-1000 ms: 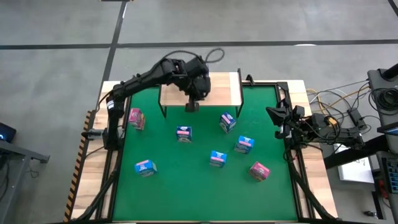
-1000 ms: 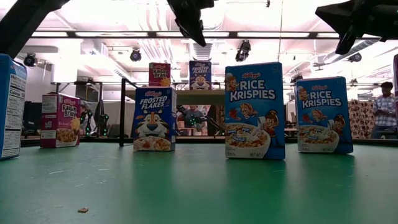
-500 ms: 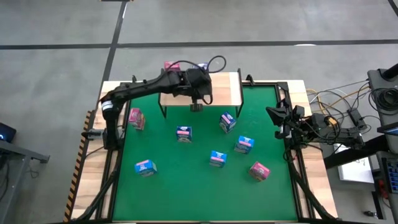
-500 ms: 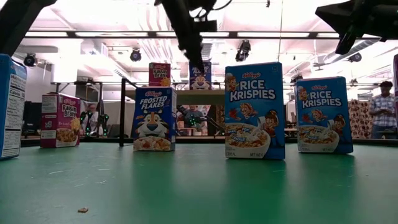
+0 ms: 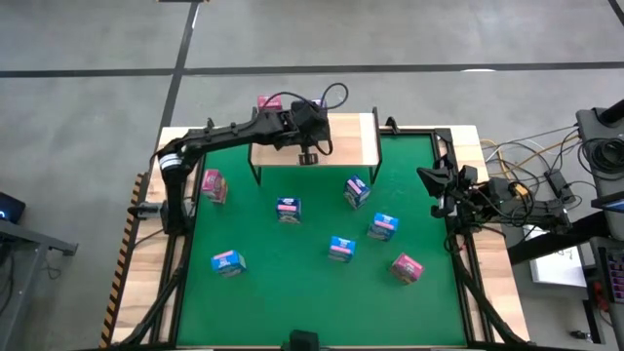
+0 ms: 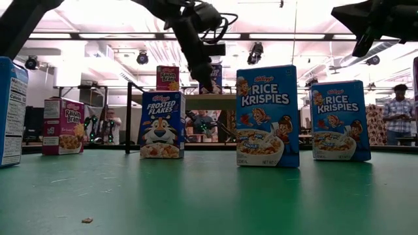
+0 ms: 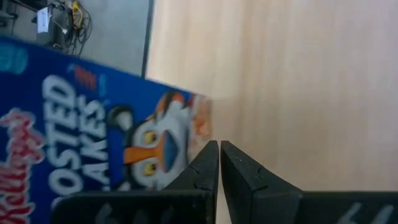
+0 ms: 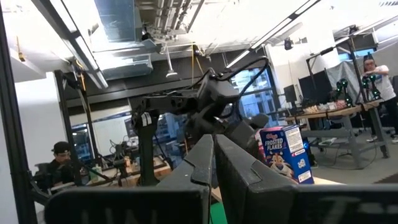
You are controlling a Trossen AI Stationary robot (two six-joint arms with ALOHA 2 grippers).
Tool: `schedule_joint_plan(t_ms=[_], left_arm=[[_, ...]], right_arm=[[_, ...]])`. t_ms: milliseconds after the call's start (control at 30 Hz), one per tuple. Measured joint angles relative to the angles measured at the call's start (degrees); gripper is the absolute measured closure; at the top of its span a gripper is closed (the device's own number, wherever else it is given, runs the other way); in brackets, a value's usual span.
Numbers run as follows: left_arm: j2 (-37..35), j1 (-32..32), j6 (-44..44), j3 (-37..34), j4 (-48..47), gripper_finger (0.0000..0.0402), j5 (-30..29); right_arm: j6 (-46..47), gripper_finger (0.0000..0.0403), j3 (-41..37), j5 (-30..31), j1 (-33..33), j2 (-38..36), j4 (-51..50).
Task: Stack cereal on shelf
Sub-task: Put the middle blue cereal box on the shelf
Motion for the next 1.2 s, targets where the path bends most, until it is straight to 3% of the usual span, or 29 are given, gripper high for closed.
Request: schedule_joint_plan(t_ms=[400, 633, 1200], left_arm=[[0.42, 2.58, 0.30, -0.01, 0.18, 0.0401, 0.05], [0.42, 2.58, -0.36, -0.02, 1.37, 0.0401, 4.92], [0.44, 2.65, -4.05, -0.04, 6.46, 0.0401, 5.01]], right_arm=[[-0.46, 0.0394, 0.00, 0.00, 0.00, 0.00, -0.01], [-0.52, 0.0394, 0.00, 0.01, 0.00, 0.00, 0.00], [-0.66, 0.0394, 0.00, 0.02, 0.00, 0.00, 0.04]])
